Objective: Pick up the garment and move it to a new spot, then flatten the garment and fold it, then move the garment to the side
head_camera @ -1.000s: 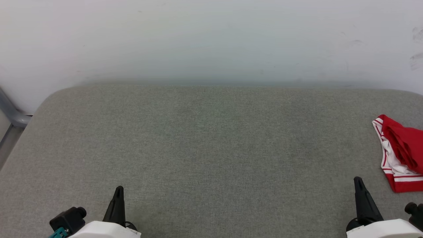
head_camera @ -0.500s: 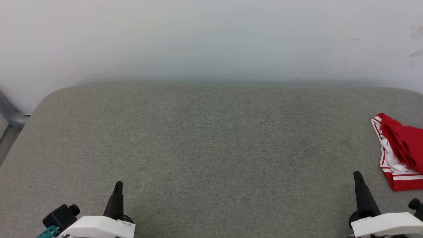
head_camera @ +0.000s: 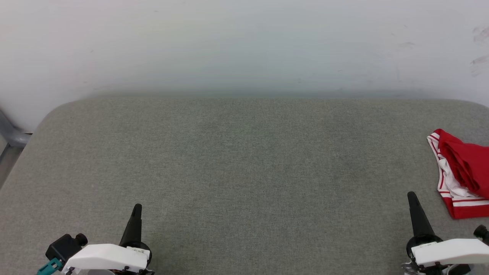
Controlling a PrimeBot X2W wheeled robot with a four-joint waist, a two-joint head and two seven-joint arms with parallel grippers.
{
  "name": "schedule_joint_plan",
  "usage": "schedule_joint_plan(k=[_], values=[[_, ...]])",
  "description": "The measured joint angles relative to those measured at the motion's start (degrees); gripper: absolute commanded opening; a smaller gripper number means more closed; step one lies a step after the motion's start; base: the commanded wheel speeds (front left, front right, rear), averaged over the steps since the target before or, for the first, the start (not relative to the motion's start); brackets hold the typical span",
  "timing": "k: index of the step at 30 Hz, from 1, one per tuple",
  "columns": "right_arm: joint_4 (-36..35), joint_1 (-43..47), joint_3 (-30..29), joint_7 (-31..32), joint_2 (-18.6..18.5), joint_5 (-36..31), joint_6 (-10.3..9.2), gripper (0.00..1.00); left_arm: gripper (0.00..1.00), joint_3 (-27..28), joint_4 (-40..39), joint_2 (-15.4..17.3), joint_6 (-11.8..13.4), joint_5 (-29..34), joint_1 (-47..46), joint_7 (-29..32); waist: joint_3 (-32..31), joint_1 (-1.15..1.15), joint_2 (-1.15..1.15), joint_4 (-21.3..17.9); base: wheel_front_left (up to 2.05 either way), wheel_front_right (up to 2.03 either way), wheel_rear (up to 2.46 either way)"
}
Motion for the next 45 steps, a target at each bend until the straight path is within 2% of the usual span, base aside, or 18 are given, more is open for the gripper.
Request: schedule_joint_plan(k=[45], values=[[2.3,-4.2,-0.5,6.1,0.0,24.5,-0.01,0.0,0.0,1.9,1.0,0.0,-1.3,-24.8,-3.7,6.2,0.8,0.0,0.0,-1.2,0.0,0.0,0.0]])
